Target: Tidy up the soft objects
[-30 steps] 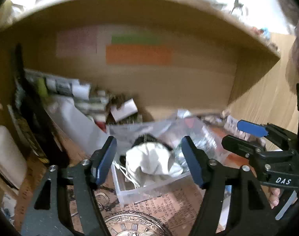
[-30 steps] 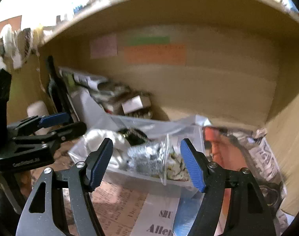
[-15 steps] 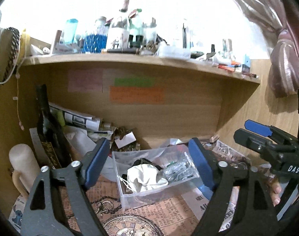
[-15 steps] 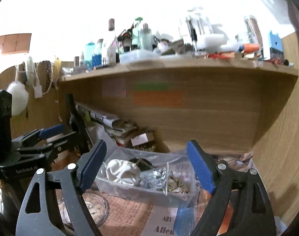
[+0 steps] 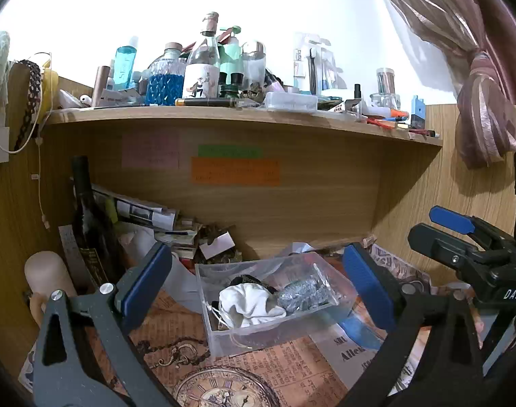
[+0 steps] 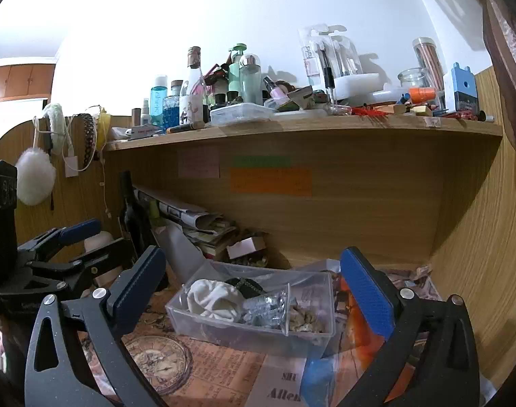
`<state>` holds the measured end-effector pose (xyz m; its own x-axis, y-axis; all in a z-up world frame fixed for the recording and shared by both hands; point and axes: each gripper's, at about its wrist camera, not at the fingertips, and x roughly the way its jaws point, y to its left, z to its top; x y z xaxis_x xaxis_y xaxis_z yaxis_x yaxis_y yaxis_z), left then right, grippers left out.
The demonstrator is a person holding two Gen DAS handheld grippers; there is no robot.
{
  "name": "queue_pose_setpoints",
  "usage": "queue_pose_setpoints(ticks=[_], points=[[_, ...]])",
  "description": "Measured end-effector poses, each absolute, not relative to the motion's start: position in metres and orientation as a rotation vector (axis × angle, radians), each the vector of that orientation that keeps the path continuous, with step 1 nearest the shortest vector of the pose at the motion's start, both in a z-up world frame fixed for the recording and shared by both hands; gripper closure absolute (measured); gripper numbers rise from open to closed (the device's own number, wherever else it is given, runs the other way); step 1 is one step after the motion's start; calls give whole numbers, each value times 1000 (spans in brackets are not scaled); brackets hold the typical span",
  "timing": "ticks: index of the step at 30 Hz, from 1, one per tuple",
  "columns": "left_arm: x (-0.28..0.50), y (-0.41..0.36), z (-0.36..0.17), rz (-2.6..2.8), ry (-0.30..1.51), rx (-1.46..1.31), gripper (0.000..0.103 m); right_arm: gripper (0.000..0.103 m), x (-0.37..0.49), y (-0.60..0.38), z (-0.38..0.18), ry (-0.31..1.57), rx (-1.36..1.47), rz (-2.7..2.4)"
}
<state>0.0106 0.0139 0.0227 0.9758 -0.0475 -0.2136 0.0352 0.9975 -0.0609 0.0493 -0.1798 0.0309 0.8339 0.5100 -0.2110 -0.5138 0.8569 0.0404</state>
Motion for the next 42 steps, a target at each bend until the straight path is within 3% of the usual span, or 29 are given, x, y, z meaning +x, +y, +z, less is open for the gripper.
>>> queue_pose_setpoints(ticks=[42], points=[[16, 13, 17, -45, 238, -53, 0, 0, 54, -176, 25, 247, -10, 545]])
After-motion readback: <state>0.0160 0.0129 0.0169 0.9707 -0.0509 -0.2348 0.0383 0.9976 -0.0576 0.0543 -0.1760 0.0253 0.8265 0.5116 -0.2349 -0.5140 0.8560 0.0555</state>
